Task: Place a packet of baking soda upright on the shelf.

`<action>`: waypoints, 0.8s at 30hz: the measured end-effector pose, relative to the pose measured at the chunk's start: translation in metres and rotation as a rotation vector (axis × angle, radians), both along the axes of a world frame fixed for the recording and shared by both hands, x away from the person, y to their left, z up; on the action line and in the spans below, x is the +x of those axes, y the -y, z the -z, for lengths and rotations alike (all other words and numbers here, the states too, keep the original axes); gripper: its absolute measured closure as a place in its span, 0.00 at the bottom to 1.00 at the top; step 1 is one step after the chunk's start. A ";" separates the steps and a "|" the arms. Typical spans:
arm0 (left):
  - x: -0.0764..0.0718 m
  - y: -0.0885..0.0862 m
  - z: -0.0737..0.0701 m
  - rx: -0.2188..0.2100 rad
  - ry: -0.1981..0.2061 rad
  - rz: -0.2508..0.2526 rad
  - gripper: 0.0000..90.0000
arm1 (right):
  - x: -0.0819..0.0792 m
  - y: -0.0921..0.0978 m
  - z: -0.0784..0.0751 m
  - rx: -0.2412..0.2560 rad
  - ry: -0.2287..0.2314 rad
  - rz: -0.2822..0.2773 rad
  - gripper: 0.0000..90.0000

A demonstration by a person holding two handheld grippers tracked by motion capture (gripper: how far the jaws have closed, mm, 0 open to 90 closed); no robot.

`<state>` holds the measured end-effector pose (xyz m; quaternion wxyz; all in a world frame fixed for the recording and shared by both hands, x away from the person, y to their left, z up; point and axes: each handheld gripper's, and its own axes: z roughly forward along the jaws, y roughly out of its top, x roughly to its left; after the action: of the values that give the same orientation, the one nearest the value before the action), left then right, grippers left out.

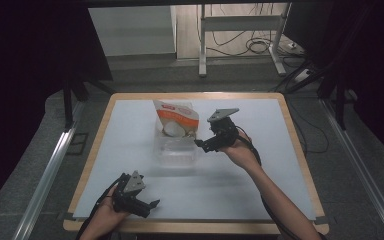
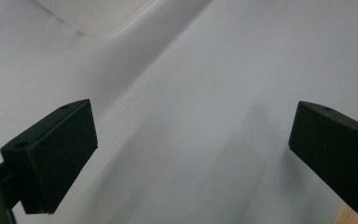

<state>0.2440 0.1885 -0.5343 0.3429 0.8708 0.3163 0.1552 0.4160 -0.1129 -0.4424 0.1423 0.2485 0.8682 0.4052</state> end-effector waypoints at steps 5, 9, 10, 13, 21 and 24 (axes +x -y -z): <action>0.000 0.000 0.000 0.004 0.000 0.002 0.01 | -0.006 0.005 0.003 0.004 0.005 0.003 0.06; 0.000 0.001 0.000 0.005 0.001 0.001 0.01 | -0.011 0.011 0.004 0.014 0.009 0.005 0.06; 0.000 0.001 0.000 0.005 0.001 0.000 0.01 | -0.012 0.012 0.004 0.016 0.010 0.006 0.06; -0.001 0.001 0.000 0.007 0.002 0.001 0.01 | -0.015 0.015 0.004 -0.002 0.018 0.007 0.06; -0.001 0.001 0.000 0.005 0.005 0.002 0.01 | -0.025 0.024 0.003 -0.002 0.019 0.005 0.06; -0.001 0.001 0.000 0.005 0.005 0.001 0.02 | -0.029 0.027 0.003 -0.003 0.018 0.002 0.06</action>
<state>0.2431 0.1877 -0.5342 0.3415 0.8715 0.3145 0.1582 0.3871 -0.1401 -0.4456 0.1510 0.2455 0.8673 0.4058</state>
